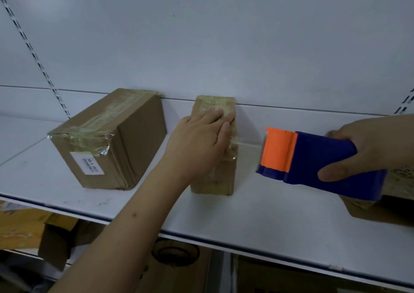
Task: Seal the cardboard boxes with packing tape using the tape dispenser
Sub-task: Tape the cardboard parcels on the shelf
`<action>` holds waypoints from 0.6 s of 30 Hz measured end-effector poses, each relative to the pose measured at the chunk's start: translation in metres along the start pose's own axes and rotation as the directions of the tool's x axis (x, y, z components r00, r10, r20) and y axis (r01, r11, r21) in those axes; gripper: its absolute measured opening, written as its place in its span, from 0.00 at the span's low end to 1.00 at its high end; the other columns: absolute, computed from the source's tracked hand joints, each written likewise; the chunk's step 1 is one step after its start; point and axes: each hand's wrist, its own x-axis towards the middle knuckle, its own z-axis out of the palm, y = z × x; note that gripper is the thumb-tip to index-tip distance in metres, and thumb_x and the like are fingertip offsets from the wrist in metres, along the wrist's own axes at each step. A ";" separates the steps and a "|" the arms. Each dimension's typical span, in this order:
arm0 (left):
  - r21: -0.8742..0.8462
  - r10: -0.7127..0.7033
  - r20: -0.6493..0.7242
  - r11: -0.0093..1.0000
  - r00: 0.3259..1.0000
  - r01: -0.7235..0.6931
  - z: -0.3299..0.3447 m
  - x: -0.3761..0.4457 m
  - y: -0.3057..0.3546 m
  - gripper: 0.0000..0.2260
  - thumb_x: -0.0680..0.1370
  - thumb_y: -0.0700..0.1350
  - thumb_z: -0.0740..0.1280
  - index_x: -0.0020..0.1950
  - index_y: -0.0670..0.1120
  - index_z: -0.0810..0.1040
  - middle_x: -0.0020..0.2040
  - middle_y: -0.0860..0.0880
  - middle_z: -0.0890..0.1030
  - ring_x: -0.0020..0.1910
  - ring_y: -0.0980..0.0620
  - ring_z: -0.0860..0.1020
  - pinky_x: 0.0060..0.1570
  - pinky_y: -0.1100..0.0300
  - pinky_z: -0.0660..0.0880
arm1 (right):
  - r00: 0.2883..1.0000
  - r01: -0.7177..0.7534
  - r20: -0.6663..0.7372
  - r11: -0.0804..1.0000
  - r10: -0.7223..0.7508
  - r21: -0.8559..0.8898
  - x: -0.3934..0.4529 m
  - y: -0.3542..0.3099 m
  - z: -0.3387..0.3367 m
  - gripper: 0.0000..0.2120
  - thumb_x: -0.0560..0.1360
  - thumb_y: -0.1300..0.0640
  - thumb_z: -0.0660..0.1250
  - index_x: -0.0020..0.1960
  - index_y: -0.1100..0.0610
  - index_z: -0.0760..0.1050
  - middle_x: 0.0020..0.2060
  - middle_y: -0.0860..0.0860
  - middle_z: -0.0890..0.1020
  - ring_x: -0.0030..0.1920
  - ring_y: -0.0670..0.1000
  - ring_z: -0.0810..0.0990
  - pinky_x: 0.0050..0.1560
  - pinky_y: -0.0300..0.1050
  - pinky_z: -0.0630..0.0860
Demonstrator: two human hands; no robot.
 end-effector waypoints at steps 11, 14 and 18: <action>-0.003 -0.075 0.128 0.997 0.989 0.076 -0.008 0.013 0.012 0.22 0.81 0.55 0.44 0.71 0.53 0.67 0.65 0.51 0.72 0.66 0.49 0.69 0.66 0.49 0.59 | 0.980 -0.101 -0.177 0.995 0.095 -0.024 0.012 0.002 0.022 0.38 0.51 0.24 0.66 0.46 0.53 0.79 0.39 0.49 0.85 0.37 0.47 0.84 0.38 0.41 0.82; 0.060 -0.184 0.210 0.983 0.960 0.175 -0.006 0.028 0.024 0.25 0.82 0.63 0.49 0.72 0.50 0.63 0.72 0.45 0.64 0.74 0.41 0.60 0.71 0.41 0.54 | 0.949 -0.208 -0.269 0.969 0.166 -0.134 0.012 -0.008 0.022 0.44 0.48 0.22 0.57 0.49 0.53 0.78 0.38 0.49 0.84 0.37 0.47 0.82 0.36 0.39 0.79; -0.024 -0.146 0.208 0.988 0.967 0.154 -0.001 0.024 0.025 0.29 0.80 0.67 0.49 0.79 0.59 0.54 0.80 0.49 0.54 0.78 0.41 0.53 0.71 0.37 0.58 | 0.894 -0.310 -0.416 0.900 0.166 -0.307 0.007 -0.017 0.028 0.42 0.54 0.18 0.53 0.48 0.51 0.78 0.34 0.48 0.81 0.34 0.46 0.79 0.36 0.40 0.76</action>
